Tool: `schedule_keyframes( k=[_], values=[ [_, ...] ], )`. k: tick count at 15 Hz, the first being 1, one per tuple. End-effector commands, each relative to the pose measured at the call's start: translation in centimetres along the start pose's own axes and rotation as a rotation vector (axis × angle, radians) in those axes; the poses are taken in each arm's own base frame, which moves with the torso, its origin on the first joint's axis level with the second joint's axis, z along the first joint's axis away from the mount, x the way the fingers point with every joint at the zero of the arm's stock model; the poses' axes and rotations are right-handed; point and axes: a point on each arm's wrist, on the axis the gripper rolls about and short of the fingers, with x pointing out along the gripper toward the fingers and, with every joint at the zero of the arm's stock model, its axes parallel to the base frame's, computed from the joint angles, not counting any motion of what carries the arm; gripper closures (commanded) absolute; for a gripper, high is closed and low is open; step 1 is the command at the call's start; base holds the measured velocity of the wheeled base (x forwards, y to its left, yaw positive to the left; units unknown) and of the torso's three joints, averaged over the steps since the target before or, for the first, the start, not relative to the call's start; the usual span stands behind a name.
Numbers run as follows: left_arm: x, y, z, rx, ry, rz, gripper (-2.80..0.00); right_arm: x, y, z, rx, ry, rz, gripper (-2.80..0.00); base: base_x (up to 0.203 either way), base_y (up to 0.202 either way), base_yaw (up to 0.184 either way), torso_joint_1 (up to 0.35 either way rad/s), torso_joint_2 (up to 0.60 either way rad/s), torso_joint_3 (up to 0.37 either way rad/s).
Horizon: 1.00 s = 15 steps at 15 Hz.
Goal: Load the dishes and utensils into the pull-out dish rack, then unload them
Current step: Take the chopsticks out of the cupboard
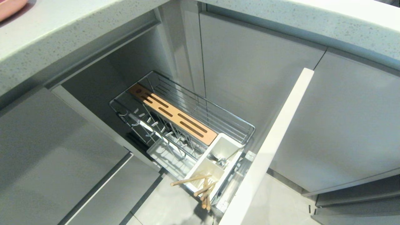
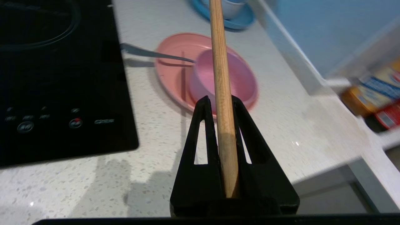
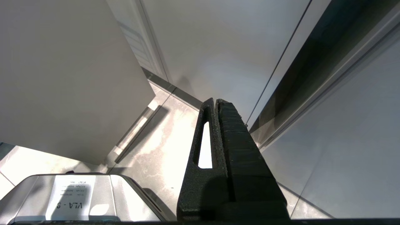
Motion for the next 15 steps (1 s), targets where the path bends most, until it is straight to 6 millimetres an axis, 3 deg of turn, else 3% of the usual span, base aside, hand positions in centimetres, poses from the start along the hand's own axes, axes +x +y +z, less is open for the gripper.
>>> schedule_keyframes(
  k=[1, 6, 15],
  values=[
    [2.0, 0.9, -0.7, -0.041, 0.022, 0.096, 0.00, 0.0, 0.0, 0.0, 0.000, 0.001, 0.001, 0.00, 0.000, 0.000, 0.000, 0.000, 0.00, 0.000],
    [8.0, 3.6, -1.7, -0.135, 0.136, 0.214, 0.00, 0.0, 0.0, 0.0, 0.000, 0.001, 0.001, 0.00, 0.000, 0.000, 0.000, 0.000, 0.00, 0.000],
    [13.3, 4.7, -2.6, -0.360, 0.315, -0.093, 0.00, 0.0, 0.0, 0.0, 0.000, 0.001, 0.000, 0.00, 0.000, 0.000, 0.000, 0.000, 0.00, 0.000]
  ],
)
